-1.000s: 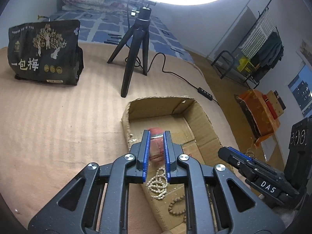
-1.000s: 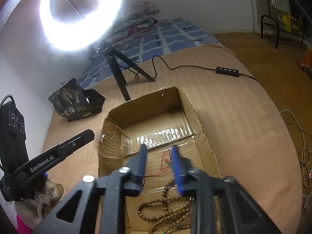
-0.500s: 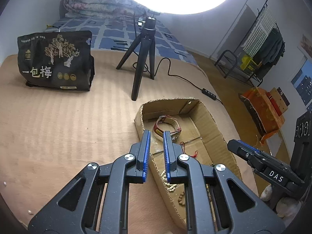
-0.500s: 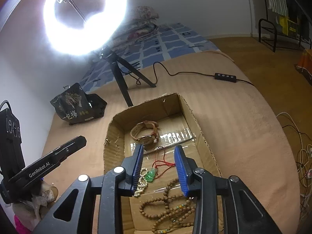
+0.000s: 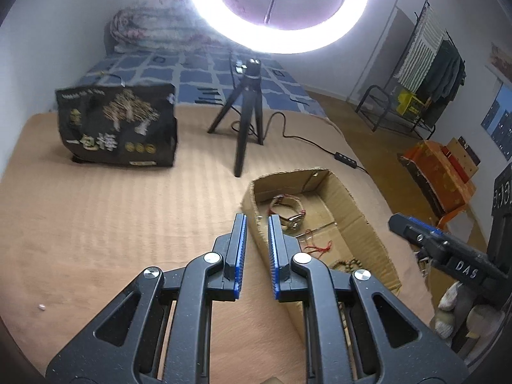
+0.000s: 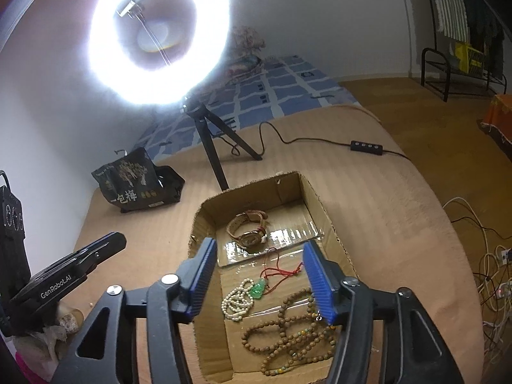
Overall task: Organize jewelry
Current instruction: 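Open the left tool to drop the watch while the right tool releases the pendant into the box, then withdraw both open tools from the box back over the blanket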
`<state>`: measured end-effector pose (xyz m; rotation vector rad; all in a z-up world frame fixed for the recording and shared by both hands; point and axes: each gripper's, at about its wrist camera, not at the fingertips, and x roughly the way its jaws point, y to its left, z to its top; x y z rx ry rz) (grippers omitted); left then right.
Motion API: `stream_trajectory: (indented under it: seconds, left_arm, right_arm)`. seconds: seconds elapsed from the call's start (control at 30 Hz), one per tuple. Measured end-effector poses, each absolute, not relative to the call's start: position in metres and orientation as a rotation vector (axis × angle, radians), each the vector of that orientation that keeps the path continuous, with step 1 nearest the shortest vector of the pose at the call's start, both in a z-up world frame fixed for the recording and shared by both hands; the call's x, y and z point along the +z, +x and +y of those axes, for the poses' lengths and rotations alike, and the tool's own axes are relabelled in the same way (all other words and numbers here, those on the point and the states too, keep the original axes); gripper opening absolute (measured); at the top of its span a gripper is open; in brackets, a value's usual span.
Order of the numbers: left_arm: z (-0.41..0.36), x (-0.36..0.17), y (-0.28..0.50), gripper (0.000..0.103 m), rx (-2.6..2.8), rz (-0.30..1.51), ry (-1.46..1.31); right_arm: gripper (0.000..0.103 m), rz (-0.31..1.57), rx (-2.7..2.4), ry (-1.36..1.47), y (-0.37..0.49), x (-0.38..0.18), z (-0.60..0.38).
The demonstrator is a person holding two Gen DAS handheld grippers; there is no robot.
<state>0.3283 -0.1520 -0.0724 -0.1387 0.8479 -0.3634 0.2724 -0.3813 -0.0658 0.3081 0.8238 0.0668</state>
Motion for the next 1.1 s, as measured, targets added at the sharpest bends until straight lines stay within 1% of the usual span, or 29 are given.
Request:
stream_trajectory:
  seconds: [0.07, 0.13, 0.3, 0.37, 0.5, 0.57, 0.87, 1.1]
  left_arm:
    - [-0.139, -0.065, 0.320, 0.043, -0.339, 0.828, -0.120]
    - [-0.127, -0.059, 0.314, 0.054, -0.320, 0.813, -0.116]
    - [-0.086, -0.049, 0.296, 0.055, -0.270, 0.795, -0.082]
    - [-0.067, -0.047, 0.288, 0.055, -0.249, 0.793, -0.074]
    - [-0.029, -0.047, 0.274, 0.055, -0.204, 0.797, -0.061]
    - [-0.008, -0.049, 0.269, 0.055, -0.174, 0.800, -0.063]
    - [0.077, -0.067, 0.250, 0.055, -0.060, 0.854, -0.121]
    - [0.110, -0.091, 0.227, 0.055, -0.046, 0.913, -0.108]
  right_arm:
    - [0.067, 0.812, 0.076, 0.308, 0.268, -0.060, -0.378]
    - [0.073, 0.787, 0.093, 0.310, 0.261, -0.053, -0.372]
    - [0.082, 0.742, 0.141, 0.295, 0.249, -0.039, -0.351]
    - [0.088, 0.721, 0.159, 0.260, 0.243, -0.034, -0.337]
    - [0.095, 0.684, 0.195, 0.204, 0.234, -0.029, -0.313]
    - [0.102, 0.668, 0.202, 0.182, 0.230, -0.028, -0.304]
    - [0.103, 0.655, 0.274, 0.075, 0.218, -0.034, -0.256]
    - [0.103, 0.667, 0.356, -0.048, 0.207, -0.050, -0.213]
